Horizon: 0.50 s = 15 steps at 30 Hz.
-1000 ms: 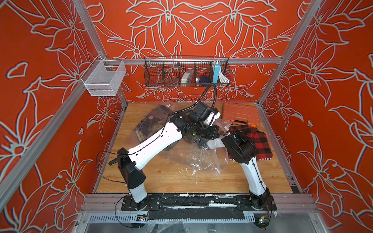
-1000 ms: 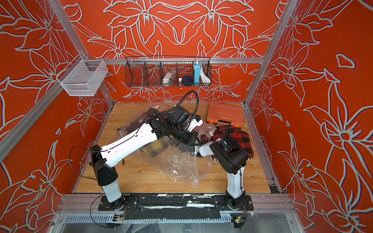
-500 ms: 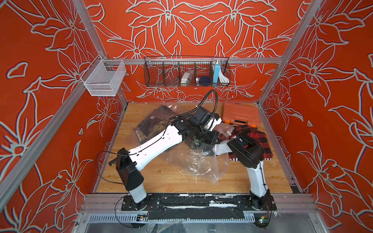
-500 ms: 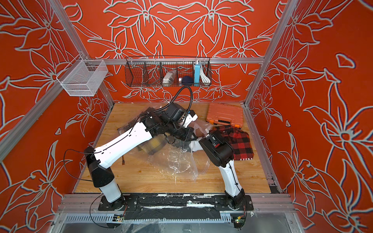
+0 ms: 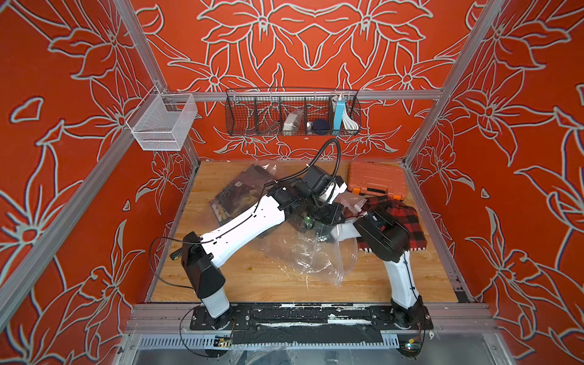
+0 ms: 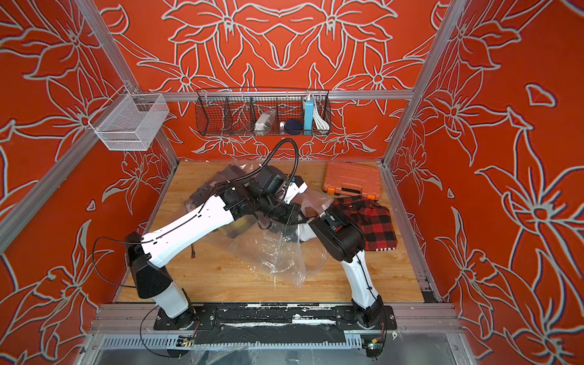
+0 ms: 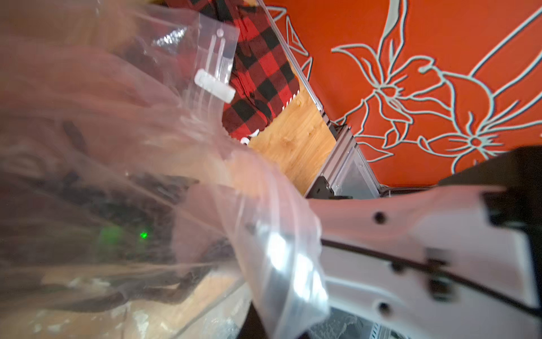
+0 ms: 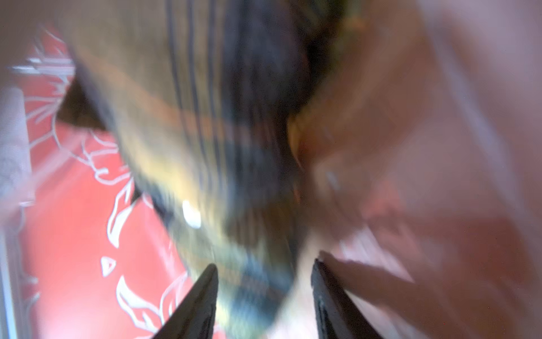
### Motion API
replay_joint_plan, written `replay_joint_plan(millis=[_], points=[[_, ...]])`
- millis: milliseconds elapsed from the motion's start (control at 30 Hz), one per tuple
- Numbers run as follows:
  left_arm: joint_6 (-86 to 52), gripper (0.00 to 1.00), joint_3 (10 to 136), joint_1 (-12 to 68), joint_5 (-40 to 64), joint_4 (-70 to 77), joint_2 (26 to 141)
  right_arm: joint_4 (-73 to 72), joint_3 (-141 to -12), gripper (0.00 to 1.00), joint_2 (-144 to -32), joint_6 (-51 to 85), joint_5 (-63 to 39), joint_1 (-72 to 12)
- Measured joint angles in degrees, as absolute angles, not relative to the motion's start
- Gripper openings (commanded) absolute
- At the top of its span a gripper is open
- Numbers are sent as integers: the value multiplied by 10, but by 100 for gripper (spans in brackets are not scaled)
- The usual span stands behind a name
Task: Place the folded shirt into the vacuum bag
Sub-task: Place the shirt in the vacuum bag.
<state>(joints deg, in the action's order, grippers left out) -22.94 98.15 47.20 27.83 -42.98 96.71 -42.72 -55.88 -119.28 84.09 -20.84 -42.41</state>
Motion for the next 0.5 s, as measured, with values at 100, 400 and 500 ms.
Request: replay_joint_plan(millis=[100, 400, 500], points=[[-223, 0, 949, 461, 295, -427, 958, -447, -484, 59, -1146, 846, -209, -420], [-213, 0, 889, 411, 315, -408, 899, -387, -349, 66, -965, 814, -205, -398], [-212, 0, 874, 403, 322, -393, 890, -298, -340, 68, -883, 776, -204, -397]])
